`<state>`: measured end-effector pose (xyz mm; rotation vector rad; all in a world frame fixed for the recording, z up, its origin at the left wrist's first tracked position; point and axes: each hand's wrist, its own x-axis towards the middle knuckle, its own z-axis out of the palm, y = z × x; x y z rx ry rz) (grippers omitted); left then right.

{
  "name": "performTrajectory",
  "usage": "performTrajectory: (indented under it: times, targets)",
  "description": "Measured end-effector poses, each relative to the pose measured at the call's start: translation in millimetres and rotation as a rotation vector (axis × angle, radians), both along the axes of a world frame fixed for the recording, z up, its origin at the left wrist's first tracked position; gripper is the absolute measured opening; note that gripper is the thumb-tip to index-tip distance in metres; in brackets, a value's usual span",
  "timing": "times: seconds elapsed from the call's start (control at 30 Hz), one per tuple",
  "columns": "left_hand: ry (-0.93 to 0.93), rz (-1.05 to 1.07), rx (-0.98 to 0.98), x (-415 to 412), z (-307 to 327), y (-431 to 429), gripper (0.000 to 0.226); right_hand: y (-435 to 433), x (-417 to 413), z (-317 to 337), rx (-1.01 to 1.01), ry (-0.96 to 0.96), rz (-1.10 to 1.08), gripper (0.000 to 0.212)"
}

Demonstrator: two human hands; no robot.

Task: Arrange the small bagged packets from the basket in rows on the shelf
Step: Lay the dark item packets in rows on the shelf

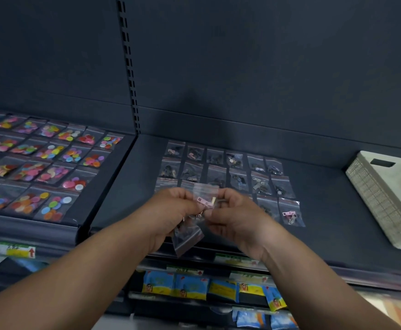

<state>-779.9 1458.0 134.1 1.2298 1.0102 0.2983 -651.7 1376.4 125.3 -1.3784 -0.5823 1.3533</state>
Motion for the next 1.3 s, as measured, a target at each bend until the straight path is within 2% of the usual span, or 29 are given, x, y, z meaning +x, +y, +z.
performTrajectory:
  times: [0.1,0.2,0.4,0.53,0.63,0.73,0.83,0.93,1.07,1.17,1.3]
  targets:
    - [-0.005,-0.008,-0.024,2.2,-0.1,-0.5,0.015,0.9,2.9,1.2,-0.014,-0.043,-0.044,0.024]
    - [-0.028,-0.033,-0.090,3.1,0.7,0.1,0.007,0.9,6.0,0.1,0.000,-0.072,-0.069,0.026]
    - [0.003,-0.028,-0.062,4.1,-1.9,1.0,0.016,-3.3,10.5,1.4,0.006,0.011,0.040,0.020]
    - [0.009,-0.037,-0.069,4.6,-2.8,1.0,0.018,-3.8,12.7,-0.4,0.000,0.024,0.032,0.029]
    - [0.017,-0.115,-0.091,3.6,-1.3,0.3,0.011,-4.2,13.5,-0.5,0.003,0.058,0.007,0.033]
    - [0.070,-0.200,-0.051,2.8,-0.7,0.2,0.017,-6.0,15.4,0.6,-0.006,0.067,0.026,0.032]
    - [0.106,-0.207,-0.002,3.5,-1.4,2.7,0.019,-6.0,17.7,1.1,-0.029,0.030,0.058,0.020]
    - [0.116,-0.211,0.001,3.9,-0.6,5.9,0.015,-3.2,19.8,0.4,-0.047,0.003,-0.003,0.007]
    - [0.116,-0.216,-0.008,4.4,2.2,6.9,0.009,-1.6,21.4,-1.2,-0.096,-0.046,-0.052,0.007]
    - [0.135,-0.193,0.009,2.6,0.3,7.7,0.013,-3.9,25.3,-3.9,-0.128,-0.066,-0.043,0.009]
    - [0.150,-0.106,-0.005,-2.9,-2.2,13.7,0.011,-9.2,30.1,-12.1,-0.221,-0.249,-0.013,0.006]
